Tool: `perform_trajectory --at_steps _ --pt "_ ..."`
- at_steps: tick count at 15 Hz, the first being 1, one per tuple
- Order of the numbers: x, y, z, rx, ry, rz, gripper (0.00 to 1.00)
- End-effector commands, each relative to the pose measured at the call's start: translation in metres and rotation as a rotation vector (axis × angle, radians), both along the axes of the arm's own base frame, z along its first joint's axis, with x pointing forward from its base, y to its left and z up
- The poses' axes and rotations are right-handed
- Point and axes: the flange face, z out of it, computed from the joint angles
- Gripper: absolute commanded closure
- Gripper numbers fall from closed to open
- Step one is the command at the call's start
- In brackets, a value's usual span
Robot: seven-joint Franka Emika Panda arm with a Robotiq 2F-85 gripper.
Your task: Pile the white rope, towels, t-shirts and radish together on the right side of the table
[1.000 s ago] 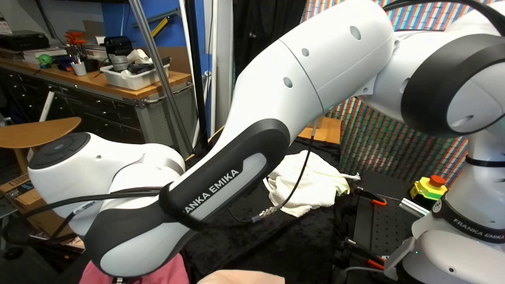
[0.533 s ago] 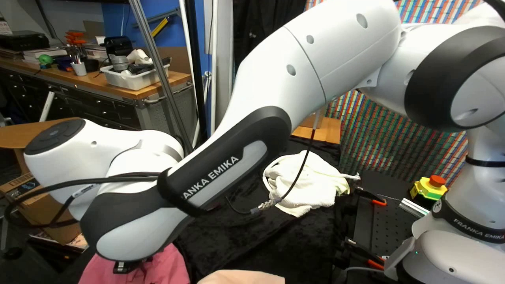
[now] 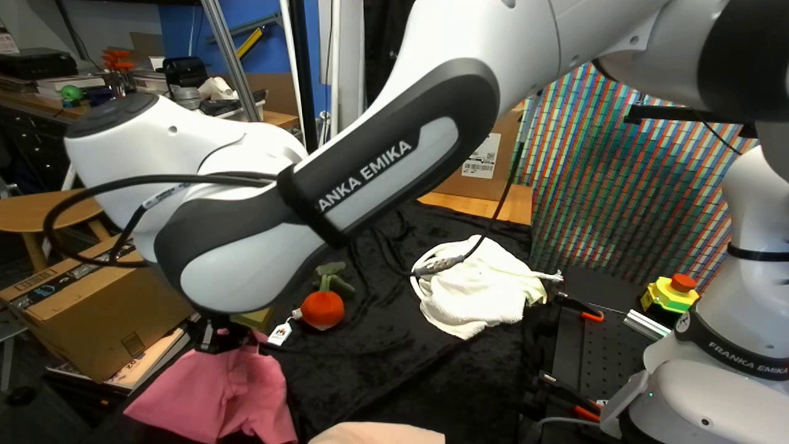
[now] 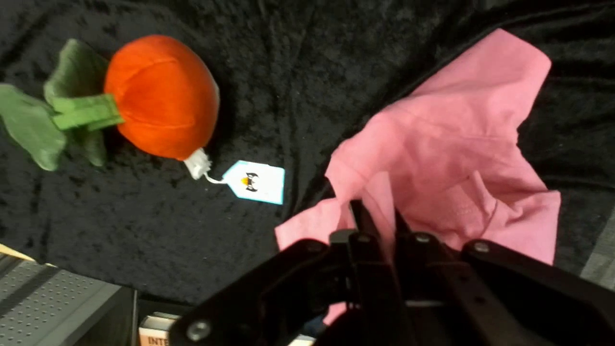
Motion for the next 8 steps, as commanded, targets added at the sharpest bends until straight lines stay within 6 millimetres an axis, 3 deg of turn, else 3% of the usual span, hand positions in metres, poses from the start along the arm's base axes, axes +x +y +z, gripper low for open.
perform_trajectory --at_steps 1,4,8 --pt "-0.025 -0.047 0.031 -0.023 -0.033 -0.116 0.90" --pt "-0.038 -0.085 0.050 -0.031 -0.052 -0.221 0.90" --pt "-0.059 -0.152 0.080 -0.029 -0.088 -0.389 0.90"
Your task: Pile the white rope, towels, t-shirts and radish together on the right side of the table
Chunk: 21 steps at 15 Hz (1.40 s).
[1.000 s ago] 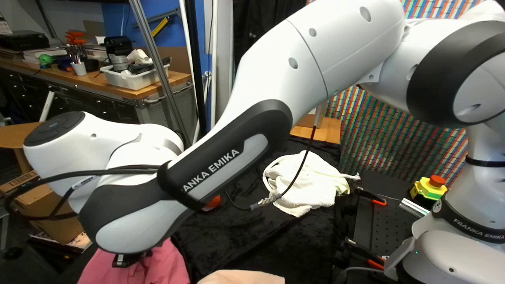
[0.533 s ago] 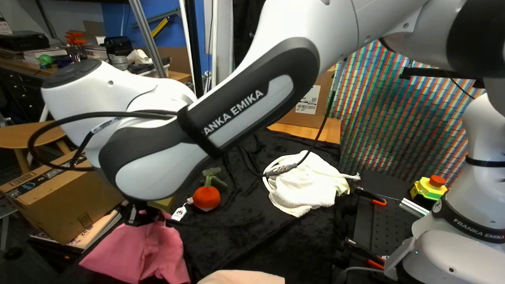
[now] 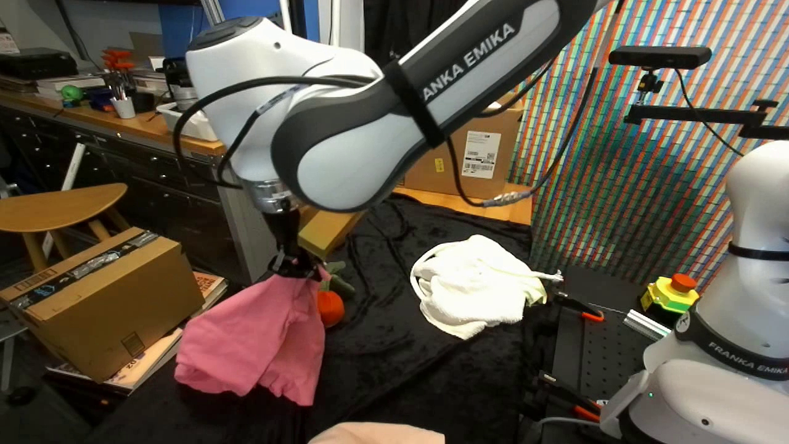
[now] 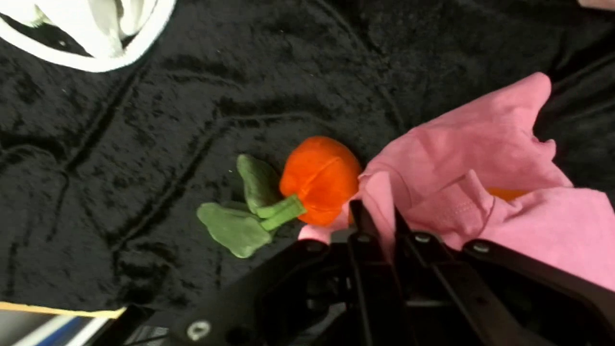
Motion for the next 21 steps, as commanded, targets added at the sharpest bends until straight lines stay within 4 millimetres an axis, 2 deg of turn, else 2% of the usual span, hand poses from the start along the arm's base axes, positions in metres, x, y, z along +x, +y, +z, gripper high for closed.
perform_trajectory --at_steps 1,7,14,18,21 --pt "-0.033 -0.065 0.035 0.012 -0.069 -0.142 0.90" --pt "-0.069 -0.177 0.093 -0.004 -0.172 -0.354 0.89" --pt "-0.131 -0.301 0.154 -0.030 -0.289 -0.562 0.91" --pt "-0.157 -0.345 0.171 -0.031 -0.326 -0.654 0.90" --pt "-0.166 -0.363 0.172 -0.033 -0.335 -0.694 0.91"
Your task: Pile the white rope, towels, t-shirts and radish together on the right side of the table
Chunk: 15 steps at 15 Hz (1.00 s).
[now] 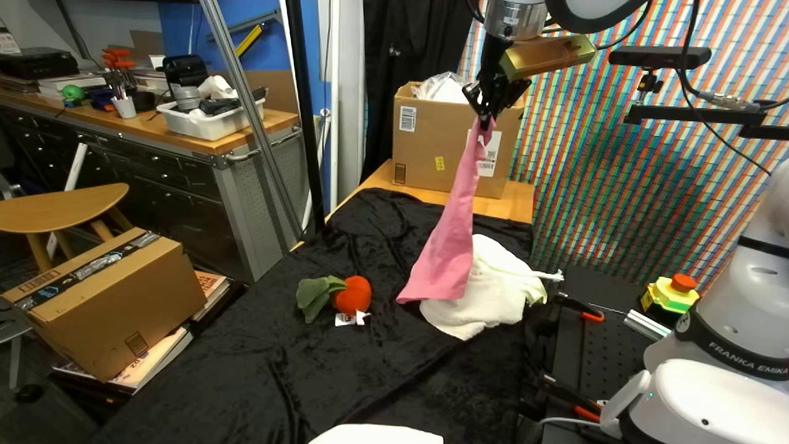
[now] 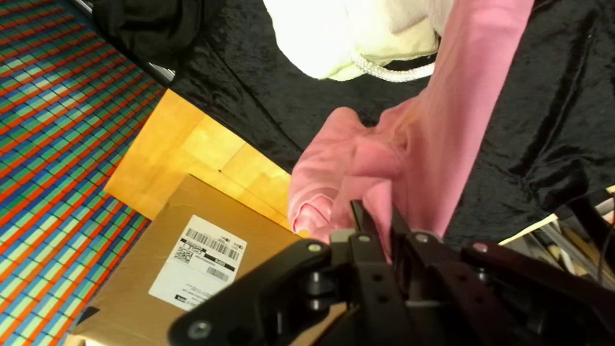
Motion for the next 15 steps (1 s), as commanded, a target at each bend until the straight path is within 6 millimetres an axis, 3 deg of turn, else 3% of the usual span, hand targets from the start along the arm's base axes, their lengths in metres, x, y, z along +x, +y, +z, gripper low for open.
perform_trajectory --at_steps 1,6,7,15 --pt "-0.015 -0.013 0.003 -0.016 -0.038 -0.020 0.90" --pt "-0.009 -0.012 -0.018 -0.003 -0.022 -0.001 0.92" --pt "-0.008 -0.010 -0.022 -0.001 -0.019 0.012 0.71" --pt "0.001 0.020 -0.041 -0.004 0.010 0.112 0.14"
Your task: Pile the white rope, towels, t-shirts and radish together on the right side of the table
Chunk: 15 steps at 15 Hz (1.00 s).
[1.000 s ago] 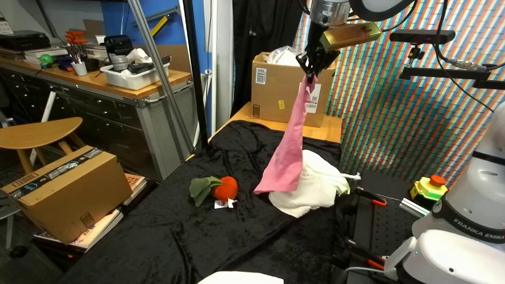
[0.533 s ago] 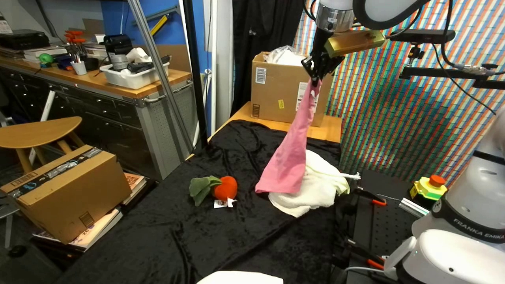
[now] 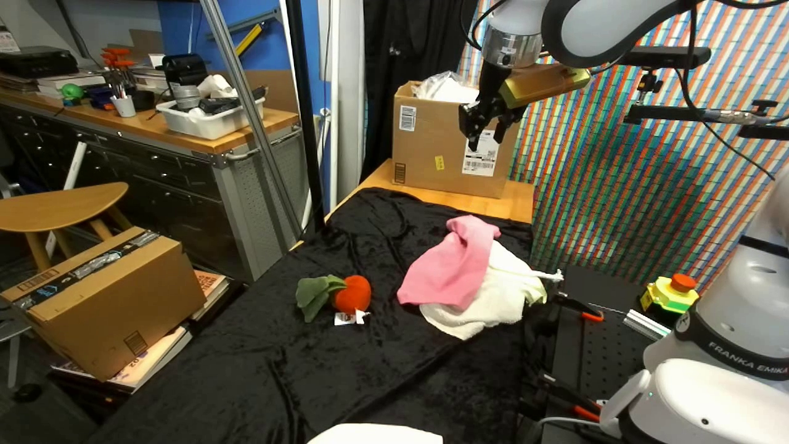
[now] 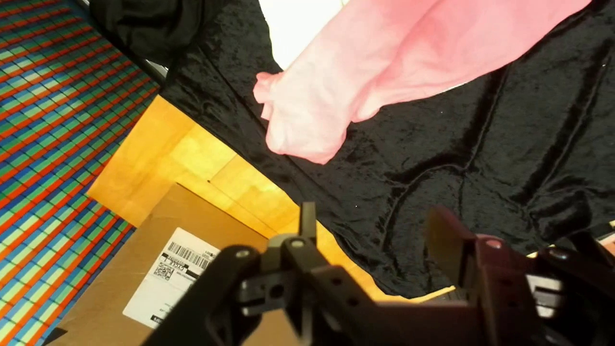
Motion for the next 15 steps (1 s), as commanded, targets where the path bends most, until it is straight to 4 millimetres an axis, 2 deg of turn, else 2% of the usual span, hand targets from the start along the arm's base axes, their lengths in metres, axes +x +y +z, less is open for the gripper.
perform_trajectory --at_steps 1,2,6,12,15 --pt "0.006 0.019 -0.007 0.009 -0.004 0.085 0.05" --pt "0.009 0.030 -0.012 0.015 -0.003 0.118 0.01" --pt "0.025 0.091 -0.045 0.067 0.023 0.310 0.00" --pt "0.045 0.198 -0.118 0.188 0.119 0.602 0.00" --pt "0.060 0.231 -0.151 0.226 0.166 0.718 0.00"
